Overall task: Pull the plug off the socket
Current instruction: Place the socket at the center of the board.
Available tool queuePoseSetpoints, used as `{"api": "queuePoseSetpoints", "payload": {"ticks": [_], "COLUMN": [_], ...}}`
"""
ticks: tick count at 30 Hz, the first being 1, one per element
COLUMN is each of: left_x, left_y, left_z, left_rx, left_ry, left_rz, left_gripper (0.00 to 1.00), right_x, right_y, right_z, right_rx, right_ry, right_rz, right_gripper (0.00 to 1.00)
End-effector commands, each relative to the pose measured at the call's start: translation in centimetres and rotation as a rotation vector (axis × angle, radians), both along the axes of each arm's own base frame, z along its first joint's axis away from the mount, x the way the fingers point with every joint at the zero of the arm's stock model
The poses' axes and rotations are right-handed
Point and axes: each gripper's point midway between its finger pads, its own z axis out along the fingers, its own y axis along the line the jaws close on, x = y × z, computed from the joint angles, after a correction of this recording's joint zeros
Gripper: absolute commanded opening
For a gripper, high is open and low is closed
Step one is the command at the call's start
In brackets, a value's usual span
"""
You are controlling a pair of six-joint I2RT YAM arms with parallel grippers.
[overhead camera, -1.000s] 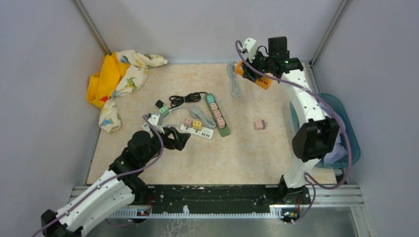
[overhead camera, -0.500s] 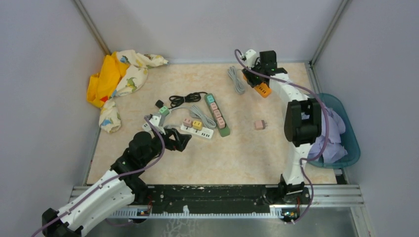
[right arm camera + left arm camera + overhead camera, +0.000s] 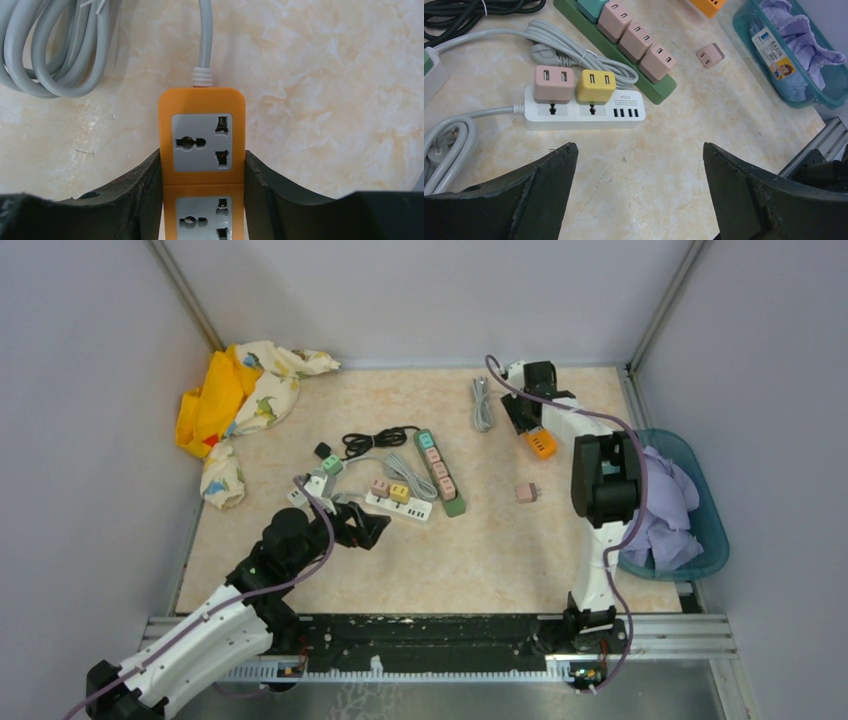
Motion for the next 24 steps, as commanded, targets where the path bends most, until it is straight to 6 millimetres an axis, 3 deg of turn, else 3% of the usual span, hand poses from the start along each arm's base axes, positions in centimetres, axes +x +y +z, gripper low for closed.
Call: {"api": "queuePoseSetpoints", "payload": {"ticks": [1,3,6,12,15,20,24], "left_x": [-0.4,-0.6,-0.8,-1.0,-1.0,-1.0,-0.8], "left_y": [-0.8,-1.0,-1.4,-1.7,-1.8,-1.8,-1.7], "left_z": [1.3,1.5,1.8,2.5,2.8,2.7,2.4], "left_rx": [-0.071,-0.087,-0.109,-0.140,-0.148,-0.136,-0.098], "left_ry": [-0.026,-0.023,-0.020,-0.019,-0.021,-0.015,-0.012], "left_rz": [-0.038,-0.052,-0.071,-0.082,-0.087,-0.089,-0.085], "left_gripper": [1.00,1.00,1.00,1.00,1.00,1.00,1.00], "right_x": [-0.1,-0.4,-0.8,-1.9,-2.9,-5.9,-9.8], "right_y": [-1.2,-1.1,-0.8,-0.1,0.7,3.0,5.0], "right_z": [0.5,1.0,2.1,4.2,6.4,11.1,14.3], "right_rx": [0.034,0.065,0.113,0.184,0.234,0.335,0.410], "right_ry": [0.013,0.017,0.011,-0.004,-0.021,-0.074,-0.123], "right_rz": [-0.062,-0.061,-0.057,-0.032,0.009,0.147,0.288], "right_gripper": [0.38,0.50,0.58,0.62,0.62,0.63,0.63]}}
